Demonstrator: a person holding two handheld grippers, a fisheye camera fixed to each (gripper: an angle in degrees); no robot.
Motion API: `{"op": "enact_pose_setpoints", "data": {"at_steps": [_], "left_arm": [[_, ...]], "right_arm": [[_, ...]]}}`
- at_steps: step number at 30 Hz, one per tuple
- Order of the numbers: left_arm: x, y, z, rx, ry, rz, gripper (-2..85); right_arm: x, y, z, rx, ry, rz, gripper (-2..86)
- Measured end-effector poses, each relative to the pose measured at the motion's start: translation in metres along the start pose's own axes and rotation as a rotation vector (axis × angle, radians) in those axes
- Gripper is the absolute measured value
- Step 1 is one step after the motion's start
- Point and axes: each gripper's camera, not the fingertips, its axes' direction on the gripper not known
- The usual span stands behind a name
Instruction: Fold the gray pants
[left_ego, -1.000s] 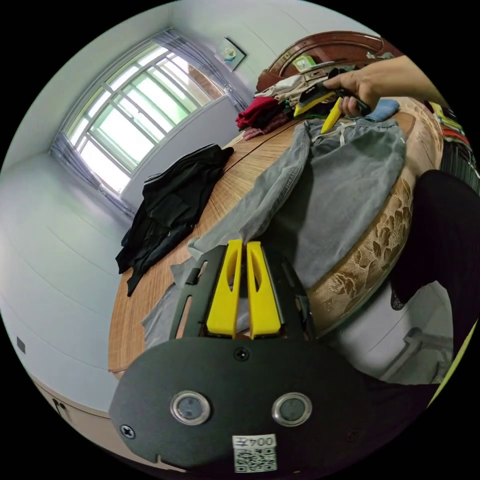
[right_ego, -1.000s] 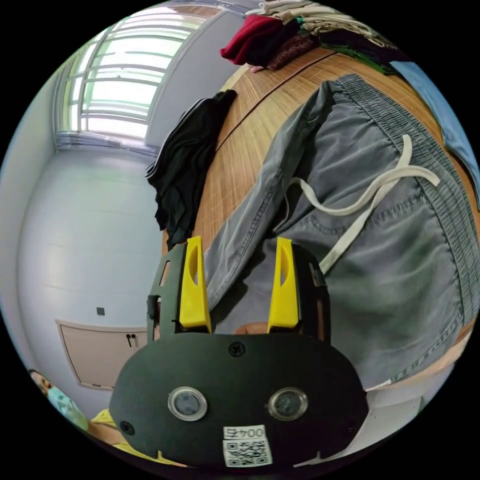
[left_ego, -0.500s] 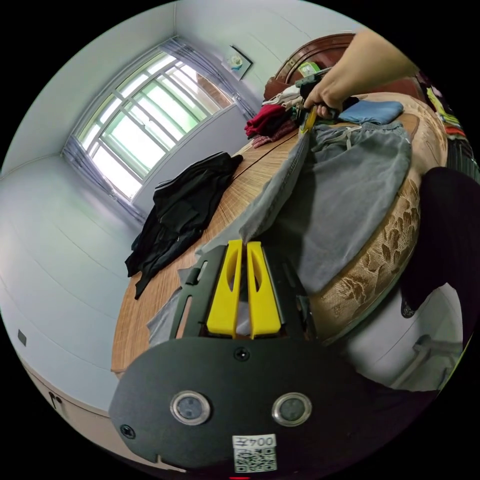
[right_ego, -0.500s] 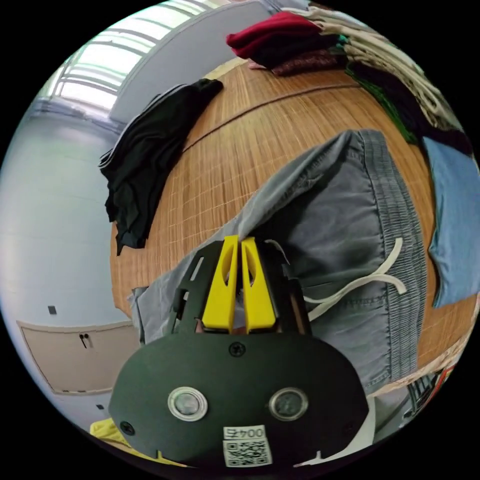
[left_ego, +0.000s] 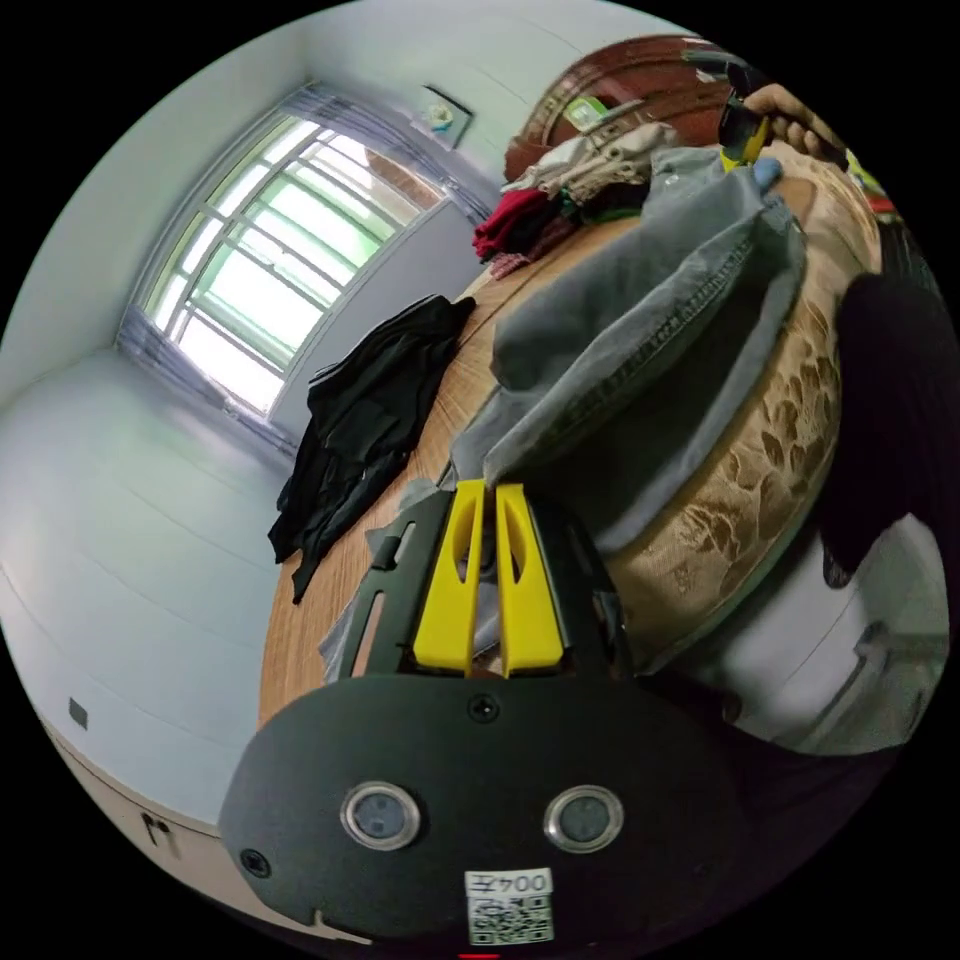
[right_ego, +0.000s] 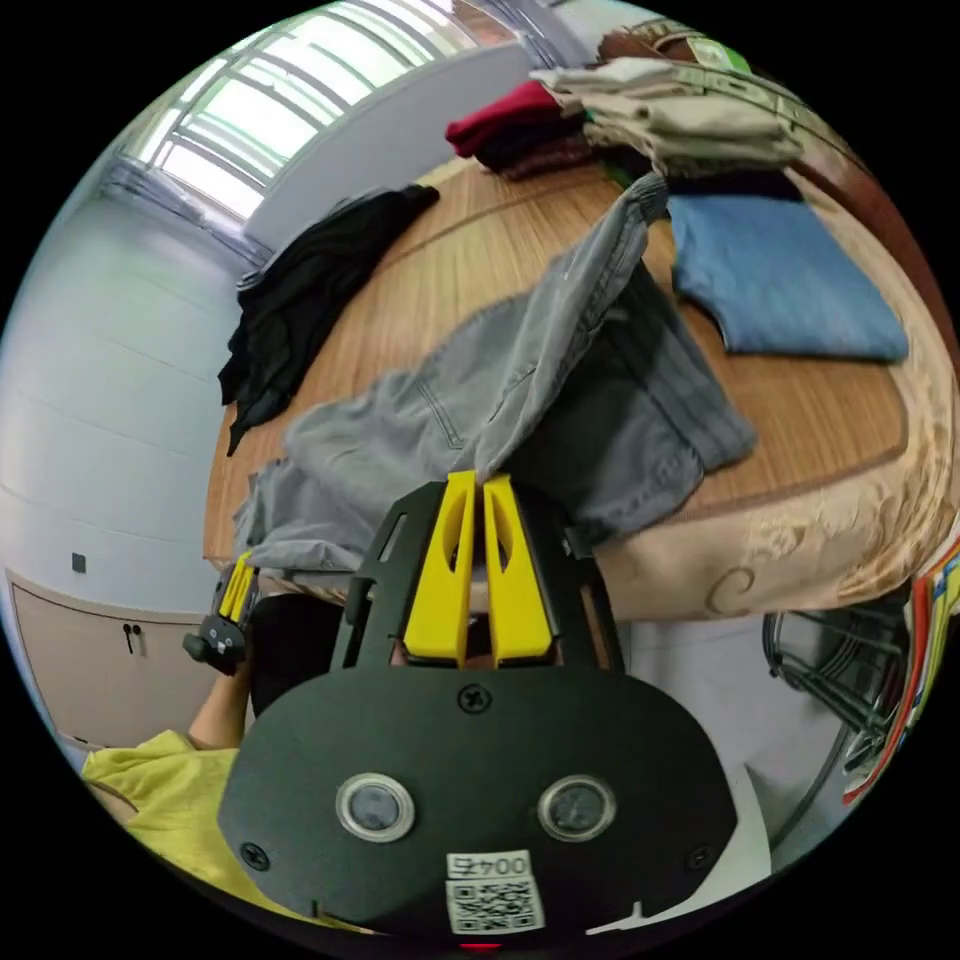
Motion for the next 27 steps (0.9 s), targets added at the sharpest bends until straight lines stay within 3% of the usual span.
{"op": "enact_pose_setpoints", "data": {"at_steps": [3, 8, 12, 15, 18, 20, 22, 27], "left_arm": [[0.017, -0.008, 0.016, -0.051, -0.003, 0.126, 3.6], [0.006, -0.013, 0.024, -0.093, 0.033, 0.235, 7.4], [-0.038, -0.011, 0.003, -0.052, 0.059, 0.209, 7.8], [-0.106, 0.001, -0.008, 0.005, 0.124, 0.057, 7.8], [-0.206, 0.010, 0.022, -0.021, 0.237, -0.252, 8.3], [-0.286, 0.016, 0.083, -0.102, 0.399, -0.494, 9.6], [-0.330, 0.013, 0.143, -0.187, 0.512, -0.605, 10.9], [-0.383, 0.002, 0.299, -0.436, 0.650, -0.730, 12.2]], "right_arm": [[0.020, 0.026, 0.027, -0.041, 0.073, 0.066, 4.2], [-0.006, 0.072, -0.004, 0.154, 0.178, 0.060, 5.3], [-0.011, 0.093, -0.005, 0.214, -0.021, 0.003, 3.8], [0.001, 0.099, 0.015, 0.181, -0.212, -0.037, 4.0], [0.020, 0.105, 0.038, 0.164, -0.305, -0.045, 5.3], [0.035, 0.110, 0.057, 0.125, -0.355, -0.040, 6.0], [0.042, 0.113, 0.070, 0.099, -0.355, -0.052, 5.7], [0.058, 0.108, 0.079, 0.086, -0.319, -0.082, 3.9]]}}
